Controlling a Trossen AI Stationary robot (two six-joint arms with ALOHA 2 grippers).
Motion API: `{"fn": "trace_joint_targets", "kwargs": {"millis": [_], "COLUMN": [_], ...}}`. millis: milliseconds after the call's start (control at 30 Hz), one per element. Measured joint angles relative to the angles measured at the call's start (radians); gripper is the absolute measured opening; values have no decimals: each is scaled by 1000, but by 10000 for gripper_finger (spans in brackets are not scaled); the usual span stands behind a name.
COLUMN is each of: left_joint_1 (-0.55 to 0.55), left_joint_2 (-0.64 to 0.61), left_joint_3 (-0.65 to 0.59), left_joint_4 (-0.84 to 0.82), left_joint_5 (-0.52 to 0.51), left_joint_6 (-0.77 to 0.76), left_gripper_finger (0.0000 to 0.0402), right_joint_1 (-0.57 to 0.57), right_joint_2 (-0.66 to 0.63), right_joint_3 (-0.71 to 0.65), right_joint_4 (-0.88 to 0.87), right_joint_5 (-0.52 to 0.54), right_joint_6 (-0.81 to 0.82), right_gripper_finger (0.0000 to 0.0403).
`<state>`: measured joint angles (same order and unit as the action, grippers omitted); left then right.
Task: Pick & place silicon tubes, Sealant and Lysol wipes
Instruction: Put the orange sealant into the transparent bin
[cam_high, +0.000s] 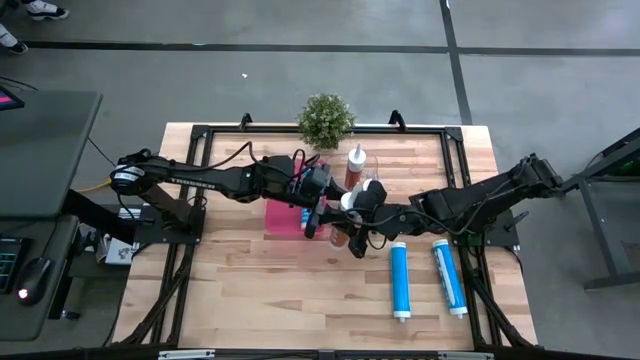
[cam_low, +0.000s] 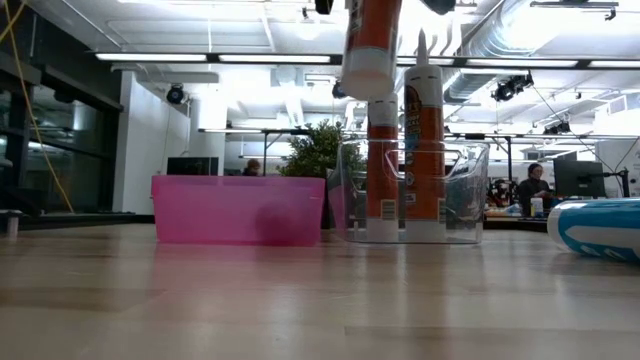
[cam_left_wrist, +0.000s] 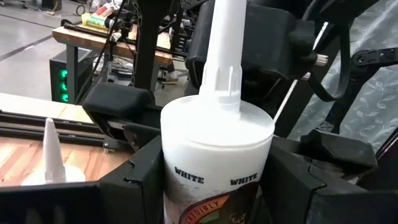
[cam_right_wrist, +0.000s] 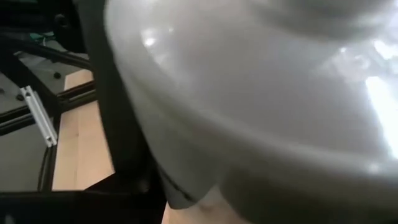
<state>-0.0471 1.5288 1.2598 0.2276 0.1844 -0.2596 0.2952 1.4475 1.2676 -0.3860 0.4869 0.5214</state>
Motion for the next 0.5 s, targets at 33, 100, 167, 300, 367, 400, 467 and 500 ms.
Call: {"fn": "trace_joint_targets", "kwargs": {"millis": [33,100,167,300,367,400,467,500], "left_joint_1": [0,-1,-1,-2,-2,-2,-3,-3], "left_joint_2": [0,-1,-2,-32,-37,-52,-78,-80], "left_joint_3": [0,0,0,0,3,3,2,4], "left_joint_4": [-2,-14,-27,-81,-88,-114,-140,-134], "left_joint_5": [1,7,11,7,2,1,-2,-1], "left_joint_6": [0,0,0,8,14,20,32,32], "left_gripper_finger": [192,192,192,192,192,192,192,192], "right_joint_1": [4,10,15,19,18,18,22,25], "right_joint_2": [0,0,0,0,0,0,0,-2], "right_joint_3": [0,-1,-1,3,3,3,4,6], "right_joint_4": [-2,-5,-8,5,2,2,2,-7], "right_joint_5": [-5,-23,-47,-120,-156,-174,-198,-204], "right_joint_6": [4,12,13,11,11,14,22,29], "right_gripper_finger": [238,238,236,234,235,236,238,239]}}
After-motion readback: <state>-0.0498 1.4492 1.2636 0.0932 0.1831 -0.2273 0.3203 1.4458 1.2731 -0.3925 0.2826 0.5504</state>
